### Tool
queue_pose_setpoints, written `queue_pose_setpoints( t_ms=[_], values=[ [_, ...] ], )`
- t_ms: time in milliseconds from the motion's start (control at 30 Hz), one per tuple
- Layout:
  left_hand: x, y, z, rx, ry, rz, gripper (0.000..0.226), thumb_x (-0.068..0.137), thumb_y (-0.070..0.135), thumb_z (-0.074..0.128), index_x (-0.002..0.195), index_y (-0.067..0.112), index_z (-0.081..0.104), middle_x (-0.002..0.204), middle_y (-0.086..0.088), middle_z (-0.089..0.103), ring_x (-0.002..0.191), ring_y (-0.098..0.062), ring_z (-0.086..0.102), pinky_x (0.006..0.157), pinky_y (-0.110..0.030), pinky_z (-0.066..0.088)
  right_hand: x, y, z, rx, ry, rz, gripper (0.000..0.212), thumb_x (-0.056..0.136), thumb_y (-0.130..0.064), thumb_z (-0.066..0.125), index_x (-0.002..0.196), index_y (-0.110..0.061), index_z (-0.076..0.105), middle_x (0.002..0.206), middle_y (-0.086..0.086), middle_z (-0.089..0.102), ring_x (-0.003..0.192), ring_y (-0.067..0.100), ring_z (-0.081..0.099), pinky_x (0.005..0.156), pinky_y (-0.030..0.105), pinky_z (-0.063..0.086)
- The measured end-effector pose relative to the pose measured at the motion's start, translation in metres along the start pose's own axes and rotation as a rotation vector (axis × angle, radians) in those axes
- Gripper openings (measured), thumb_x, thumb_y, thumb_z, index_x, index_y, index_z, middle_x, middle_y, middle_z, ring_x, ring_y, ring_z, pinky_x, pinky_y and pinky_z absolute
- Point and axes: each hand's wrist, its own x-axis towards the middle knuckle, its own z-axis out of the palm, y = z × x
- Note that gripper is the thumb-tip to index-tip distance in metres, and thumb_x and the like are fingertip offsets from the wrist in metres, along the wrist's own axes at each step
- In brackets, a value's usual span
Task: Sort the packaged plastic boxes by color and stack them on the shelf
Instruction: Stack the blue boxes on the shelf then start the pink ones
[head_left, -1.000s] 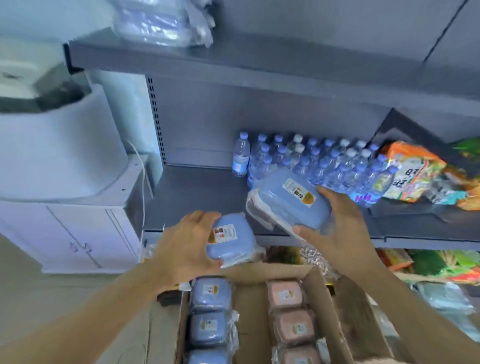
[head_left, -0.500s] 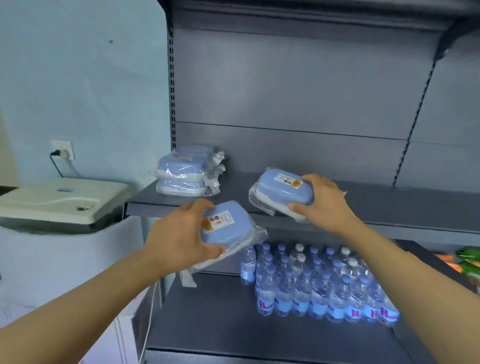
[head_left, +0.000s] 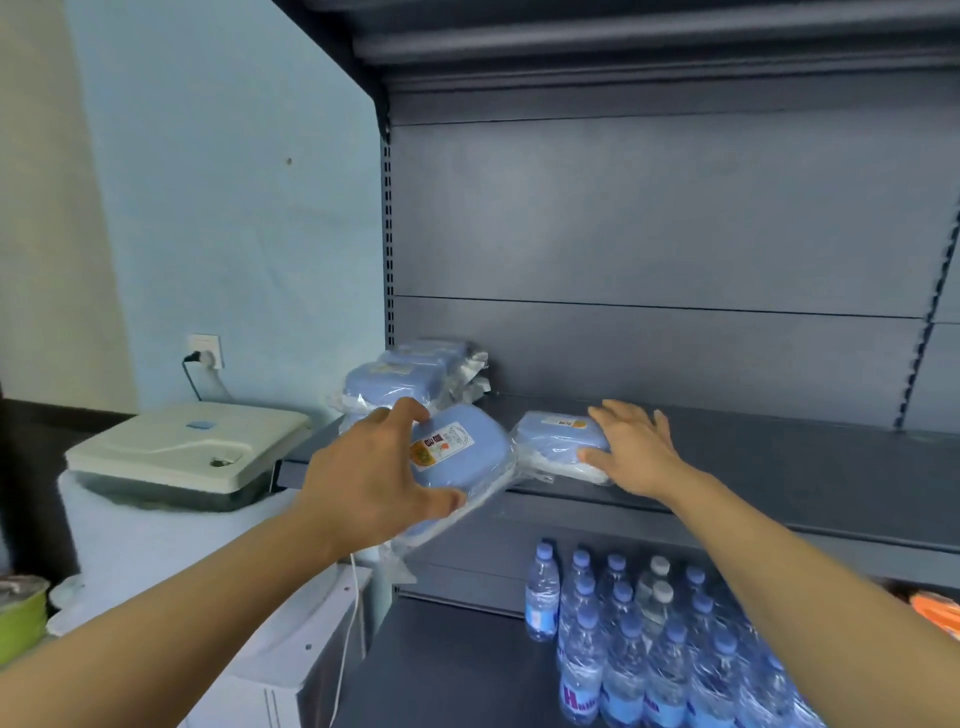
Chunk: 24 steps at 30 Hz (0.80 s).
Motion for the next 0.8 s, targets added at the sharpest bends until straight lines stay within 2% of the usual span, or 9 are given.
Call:
queue_pose_setpoints(
  t_ms=[67,167,267,333,433,500,600,700,800],
  values=[
    [0.008,0.006,0.002,-0.011,0.036,-0.008,0.074,0.065,0.06,0.071,0.123,0.031,0.037,0.108,0.012,0.047,0.09,-0.014,0.049,0.073,-0.028,0.039,-0.008,-0.009,-0.01,0.037,0.164,-0.004,0.062,0.096,-0.041,0.047,0.148,-0.013,0.028,0.154,0.008,0.024,0.143,0.026,0.016,0.116,0.043,0.007],
    [0.025,0.019,0.007,-0.045,0.154,0.026,0.076,0.064,0.059,0.072,0.123,0.026,0.038,0.119,0.006,0.048,0.097,-0.016,0.05,0.072,-0.03,0.042,-0.028,-0.037,-0.035,0.532,0.432,0.043,0.046,0.095,-0.036,0.051,0.134,-0.012,0.048,0.13,0.005,0.053,0.121,0.02,0.049,0.103,0.035,0.037],
    [0.047,0.039,0.017,-0.1,0.271,0.101,0.078,0.062,0.058,0.073,0.121,0.02,0.039,0.12,0.001,0.046,0.108,-0.02,0.048,0.072,-0.034,0.046,-0.041,-0.064,-0.055,1.211,0.056,0.133,0.047,0.091,-0.045,0.055,0.126,-0.014,0.05,0.113,0.005,0.063,0.1,0.017,0.065,0.095,0.034,0.049],
    [0.059,0.054,0.024,-0.129,0.307,0.184,0.078,0.061,0.06,0.072,0.12,0.019,0.039,0.118,0.002,0.045,0.108,-0.019,0.047,0.067,-0.032,0.043,-0.038,-0.068,-0.056,1.358,-0.053,0.166,0.053,0.084,-0.044,0.066,0.124,-0.012,0.05,0.115,0.012,0.064,0.099,0.025,0.068,0.093,0.039,0.052],
    [0.076,0.067,0.031,-0.133,0.259,0.262,0.084,0.061,0.066,0.069,0.123,0.02,0.035,0.12,0.004,0.043,0.11,-0.017,0.047,0.068,-0.031,0.044,-0.029,-0.061,-0.065,1.427,0.076,0.211,0.047,0.083,-0.02,0.072,0.123,-0.007,0.05,0.113,0.017,0.067,0.093,0.029,0.07,0.075,0.036,0.058],
    [0.093,0.064,0.029,-0.198,0.181,0.258,0.09,0.063,0.068,0.067,0.131,0.022,0.031,0.129,0.004,0.04,0.115,-0.017,0.047,0.079,-0.036,0.048,-0.025,-0.052,-0.079,1.362,0.116,0.173,0.04,0.085,-0.007,0.067,0.122,-0.008,0.052,0.113,0.014,0.067,0.092,0.026,0.069,0.068,0.029,0.057],
    [0.125,0.056,0.014,-0.66,0.001,0.204,0.097,0.062,0.071,0.063,0.141,0.029,0.025,0.139,0.001,0.04,0.12,-0.019,0.05,0.094,-0.044,0.048,-0.017,-0.039,-0.105,1.284,0.031,0.017,0.045,0.086,-0.004,0.064,0.128,-0.011,0.052,0.117,0.009,0.067,0.103,0.023,0.066,0.082,0.029,0.053],
    [0.147,0.054,0.0,-1.026,-0.315,0.154,0.057,0.081,0.042,0.068,0.13,0.027,0.044,0.117,0.002,0.061,0.098,-0.013,0.064,0.08,-0.033,0.056,-0.006,-0.046,-0.121,1.239,-0.029,-0.041,0.046,0.085,-0.011,0.066,0.129,-0.011,0.051,0.113,0.008,0.068,0.098,0.018,0.067,0.08,0.026,0.054],
    [0.163,0.055,0.006,-1.224,-0.436,0.048,0.019,0.09,0.027,0.062,0.105,0.016,0.056,0.104,-0.004,0.068,0.082,-0.015,0.067,0.068,-0.032,0.059,0.008,-0.059,-0.12,0.938,0.289,0.13,0.037,0.091,-0.023,0.062,0.124,-0.011,0.049,0.115,0.003,0.064,0.093,0.01,0.063,0.073,0.017,0.048]
  ],
)
